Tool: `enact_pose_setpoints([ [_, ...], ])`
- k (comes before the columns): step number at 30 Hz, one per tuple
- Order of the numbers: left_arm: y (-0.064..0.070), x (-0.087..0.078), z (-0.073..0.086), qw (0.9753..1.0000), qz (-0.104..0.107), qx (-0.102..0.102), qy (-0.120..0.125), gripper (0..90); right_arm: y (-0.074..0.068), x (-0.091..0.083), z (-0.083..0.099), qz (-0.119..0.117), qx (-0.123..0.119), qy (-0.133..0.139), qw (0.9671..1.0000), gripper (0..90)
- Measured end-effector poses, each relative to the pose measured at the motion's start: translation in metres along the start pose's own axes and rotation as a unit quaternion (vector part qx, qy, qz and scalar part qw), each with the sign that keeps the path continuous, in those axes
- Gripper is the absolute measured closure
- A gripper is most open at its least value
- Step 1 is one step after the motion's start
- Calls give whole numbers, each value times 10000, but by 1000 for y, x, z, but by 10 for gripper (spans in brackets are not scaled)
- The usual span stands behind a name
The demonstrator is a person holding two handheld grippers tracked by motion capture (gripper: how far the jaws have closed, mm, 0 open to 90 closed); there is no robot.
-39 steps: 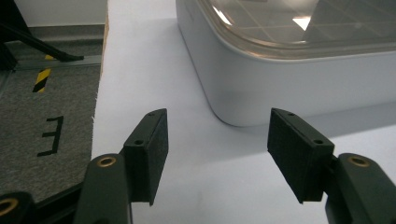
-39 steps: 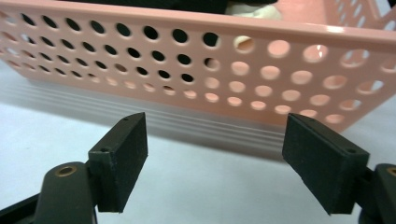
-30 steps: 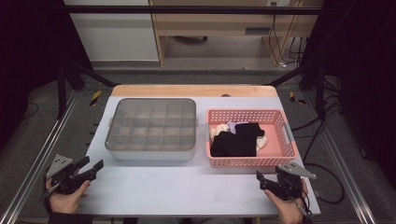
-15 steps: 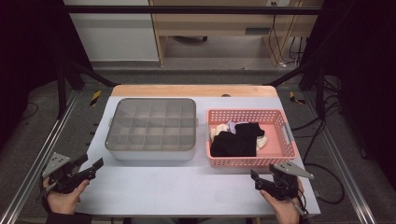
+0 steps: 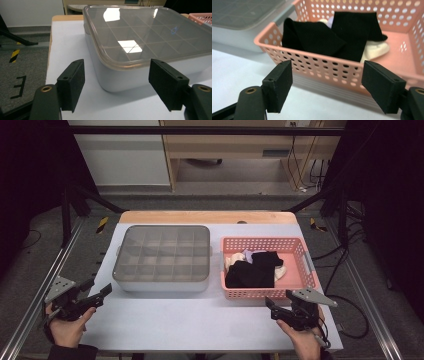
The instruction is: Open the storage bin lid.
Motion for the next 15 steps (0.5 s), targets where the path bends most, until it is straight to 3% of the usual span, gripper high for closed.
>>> enact_pose_setpoints([
  [5, -2, -2, -11, 10000, 37, -26, 71, 274, -12, 1, -22, -142, -120, 129, 9997, 246],
  [15, 2, 1, -27, 9999, 71, -39, 107, 249, -32, 13, -43, -298, -253, 198, 9990, 241],
])
Point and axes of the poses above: each handheld gripper's, and its own axes: x roughly forward along the jaws, z roughly out of its underside, y roughly to its right, the point moved 9 cm from there along x, roughly forward along the jaws, and after that the axes turned 9 degrees about -z, right-handed, at the moved point
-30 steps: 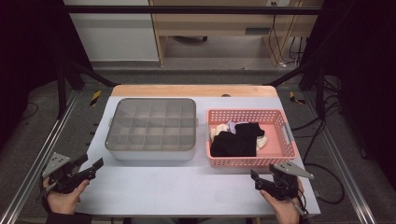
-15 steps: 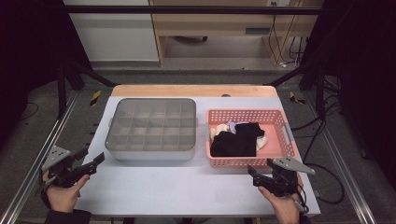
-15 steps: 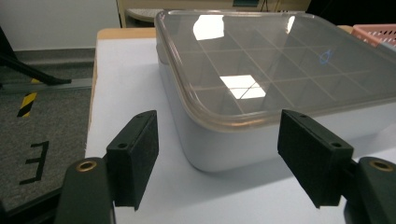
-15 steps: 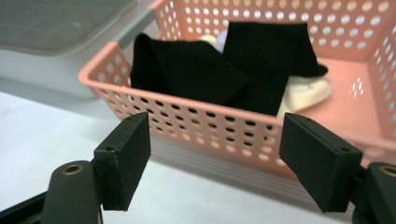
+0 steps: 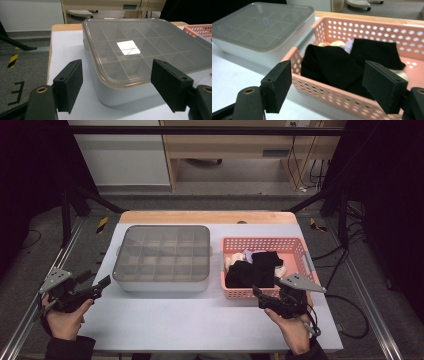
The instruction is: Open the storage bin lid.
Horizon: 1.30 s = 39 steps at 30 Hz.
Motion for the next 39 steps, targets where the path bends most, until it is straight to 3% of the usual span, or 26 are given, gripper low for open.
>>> enact_pose_setpoints([
  [10, 3, 7, -19, 9999, 90, 11, 101, 244, -18, 25, -27, -154, -171, 23, 9997, 244],
  [20, 0, 24, -29, 9999, 106, 35, -14, 247, -38, 57, -51, -315, -309, 31, 9990, 257],
  [28, -2, 39, -37, 9999, 86, 35, -67, 254, -47, 81, -68, -361, -262, 70, 9990, 271],
  [39, -14, 59, -37, 9997, 39, -30, -245, 266, -56, 117, -78, -414, -175, -69, 9990, 283],
])
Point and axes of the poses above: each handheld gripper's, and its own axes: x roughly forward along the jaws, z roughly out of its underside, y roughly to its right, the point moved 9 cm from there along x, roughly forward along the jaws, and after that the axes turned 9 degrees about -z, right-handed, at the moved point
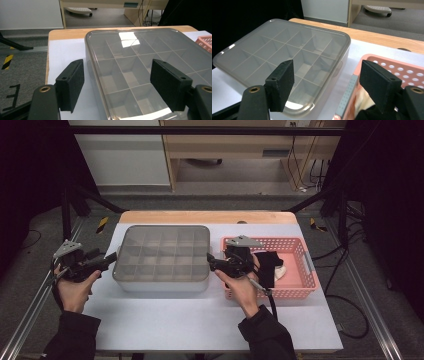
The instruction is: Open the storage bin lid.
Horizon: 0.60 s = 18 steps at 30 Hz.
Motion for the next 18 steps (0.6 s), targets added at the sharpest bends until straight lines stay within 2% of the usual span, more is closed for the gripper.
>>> enact_pose_setpoints([
  [12, -5, 26, 0, 9997, -93, 33, -218, 279, 2, 36, -5, 48, 24, -266, 9996, 318],
  [18, -5, 39, 2, 9994, -76, 73, -326, 284, 3, 55, -6, 109, 98, -281, 9995, 286],
])
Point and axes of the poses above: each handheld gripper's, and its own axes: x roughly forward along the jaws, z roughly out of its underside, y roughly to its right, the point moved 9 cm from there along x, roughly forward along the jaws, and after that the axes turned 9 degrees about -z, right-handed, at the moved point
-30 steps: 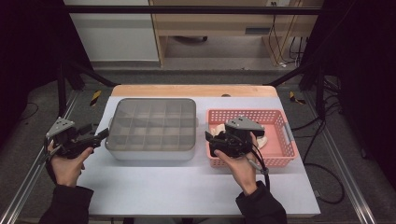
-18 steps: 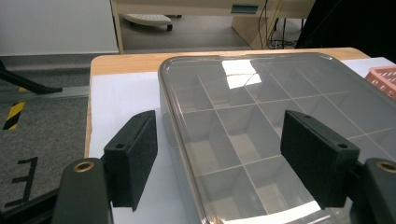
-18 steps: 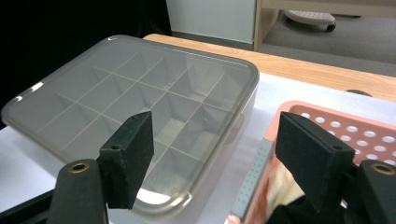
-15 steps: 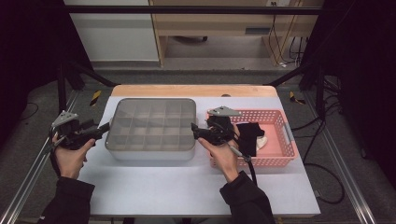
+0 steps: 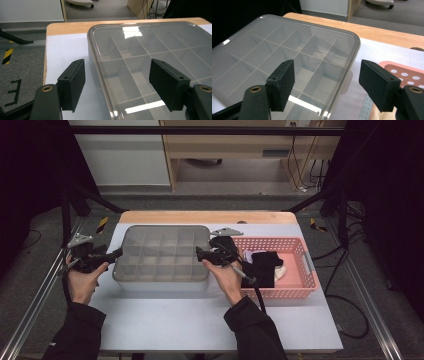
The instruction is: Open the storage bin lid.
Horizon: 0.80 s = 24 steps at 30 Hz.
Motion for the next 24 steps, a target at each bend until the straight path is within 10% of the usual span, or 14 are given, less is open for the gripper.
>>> enact_pose_setpoints([
  [24, -12, 42, 10, 9980, 0, -216, -592, 285, 21, 51, 13, 362, 565, -607, 9959, 246],
])
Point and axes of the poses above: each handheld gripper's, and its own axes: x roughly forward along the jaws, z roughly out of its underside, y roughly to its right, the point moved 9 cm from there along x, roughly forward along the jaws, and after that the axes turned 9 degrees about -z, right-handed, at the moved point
